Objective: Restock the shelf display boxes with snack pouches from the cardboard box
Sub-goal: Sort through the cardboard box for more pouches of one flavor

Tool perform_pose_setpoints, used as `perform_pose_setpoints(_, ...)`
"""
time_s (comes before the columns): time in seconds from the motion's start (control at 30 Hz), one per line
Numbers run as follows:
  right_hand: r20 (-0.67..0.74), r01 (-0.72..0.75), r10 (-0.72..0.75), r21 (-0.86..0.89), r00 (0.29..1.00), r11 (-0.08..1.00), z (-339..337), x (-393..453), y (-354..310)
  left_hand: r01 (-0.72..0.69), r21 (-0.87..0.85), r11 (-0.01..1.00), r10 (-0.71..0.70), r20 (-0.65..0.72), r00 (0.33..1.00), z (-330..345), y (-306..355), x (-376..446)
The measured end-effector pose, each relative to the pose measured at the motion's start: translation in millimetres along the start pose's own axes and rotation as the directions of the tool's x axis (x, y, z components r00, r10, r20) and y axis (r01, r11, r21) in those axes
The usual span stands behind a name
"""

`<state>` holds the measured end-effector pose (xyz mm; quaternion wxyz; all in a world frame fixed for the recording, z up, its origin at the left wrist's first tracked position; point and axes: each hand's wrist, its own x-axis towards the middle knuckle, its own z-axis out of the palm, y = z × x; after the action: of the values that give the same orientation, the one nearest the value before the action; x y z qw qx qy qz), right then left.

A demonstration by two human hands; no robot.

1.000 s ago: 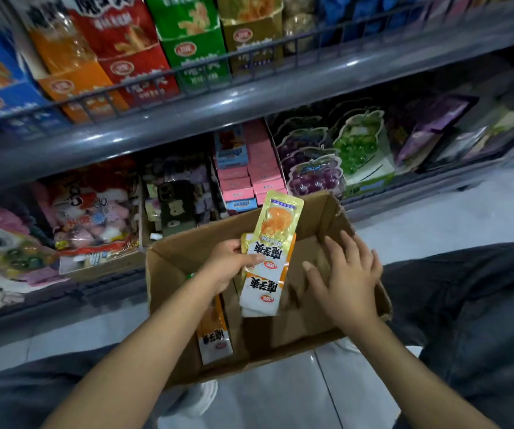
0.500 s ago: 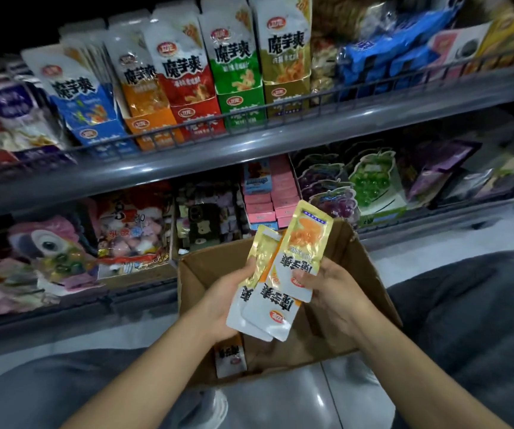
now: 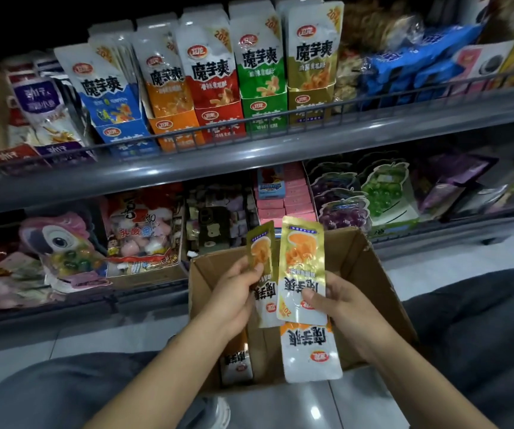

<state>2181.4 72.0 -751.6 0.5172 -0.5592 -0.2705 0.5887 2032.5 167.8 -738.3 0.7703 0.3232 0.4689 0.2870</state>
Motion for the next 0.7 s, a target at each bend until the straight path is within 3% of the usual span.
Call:
perform_pose_setpoints(0.17, -0.06, 0.032, -0.033, -0.011, 0.998, 0.999, -3.2, 2.5, -3.0, -0.054, 0.011, 0.999, 0.054, -0.061, 0.997, -3.4, 5.3, 0.7)
perform_pose_setpoints(0.37, -0.025, 0.027, -0.033, -0.206, 0.999, 0.978, -2.7, 5.0, -2.5, -0.089, 0.087, 0.992, 0.091, -0.017, 0.996, -4.8, 8.1, -2.7)
perform_pose_setpoints(0.53, 0.04, 0.023, -0.013, -0.262, 0.999, 0.965, 1.0, 3.5, -5.6, -0.053, -0.009, 0.999, 0.054, 0.056, 0.997, 8.0, 3.5, -7.9)
perform_pose_setpoints(0.7, 0.099, 0.044, -0.024, -0.197, 0.995, 0.979, 14.4, 3.8, -5.3, -0.133, -0.067, 0.989, 0.134, -0.001, 0.991, 22.8, -3.9, -9.8)
